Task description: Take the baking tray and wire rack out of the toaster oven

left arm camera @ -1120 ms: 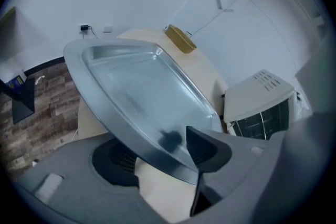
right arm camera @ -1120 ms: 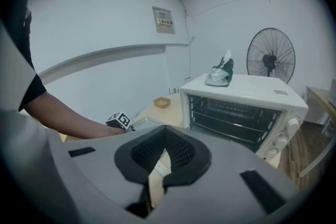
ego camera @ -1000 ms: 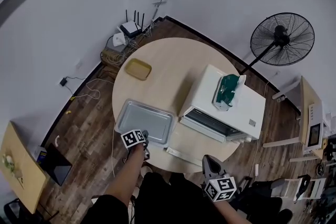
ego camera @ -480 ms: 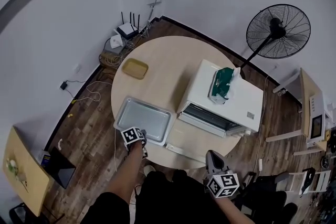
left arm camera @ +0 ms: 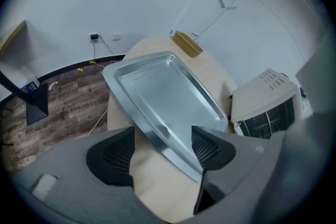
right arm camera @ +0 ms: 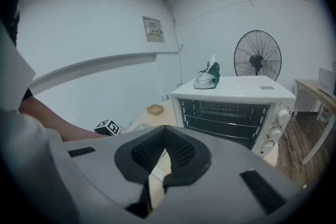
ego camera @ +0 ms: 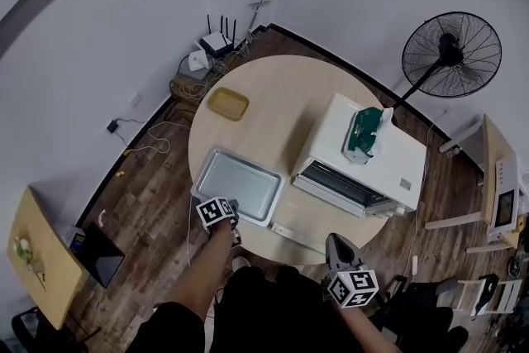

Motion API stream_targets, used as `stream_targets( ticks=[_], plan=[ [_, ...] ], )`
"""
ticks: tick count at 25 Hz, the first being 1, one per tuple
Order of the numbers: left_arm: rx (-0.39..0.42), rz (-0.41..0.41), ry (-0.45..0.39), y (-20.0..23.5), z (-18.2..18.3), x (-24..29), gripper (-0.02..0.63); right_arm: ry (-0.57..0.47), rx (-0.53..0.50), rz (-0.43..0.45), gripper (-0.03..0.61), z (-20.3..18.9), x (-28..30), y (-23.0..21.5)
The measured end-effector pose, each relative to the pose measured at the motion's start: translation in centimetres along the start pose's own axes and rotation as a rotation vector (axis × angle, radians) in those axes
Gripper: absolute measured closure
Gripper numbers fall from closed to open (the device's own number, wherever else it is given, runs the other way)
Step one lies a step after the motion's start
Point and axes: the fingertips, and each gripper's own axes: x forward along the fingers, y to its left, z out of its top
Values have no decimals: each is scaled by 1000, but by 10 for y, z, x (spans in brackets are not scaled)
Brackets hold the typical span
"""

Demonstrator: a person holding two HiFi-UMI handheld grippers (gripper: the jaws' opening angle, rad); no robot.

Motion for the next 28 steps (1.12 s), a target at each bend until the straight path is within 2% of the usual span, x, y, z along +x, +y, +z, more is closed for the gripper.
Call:
stream_targets(
  ticks=[5, 10, 15, 20, 21, 24, 28],
  plan=[
    [-76, -94, -66, -16, 11, -23, 290, -16, 4, 24, 578, 6, 6, -1],
    [-132, -257, -153, -52, 17, -56, 291, -35, 21, 26, 578, 12, 8, -16],
    [-51, -500, -227, -117, 8, -93, 293, -56, 51, 3, 578, 21, 6, -43],
    [-60, -624, -268, -165, -8, -118, 311, -88, 104, -7, 578, 29, 4, -71],
    [-63, -650, -277, -174, -12, -123, 341, -96, 124, -4, 578, 29, 4, -77],
    [-69, -731, -310, -199, -24, -141, 560, -126, 201, 13, 578, 28, 2, -93],
    [-1, -811, -332, -230, -42, -157, 595, -149, 381, 41, 578, 15, 11, -120]
  ],
)
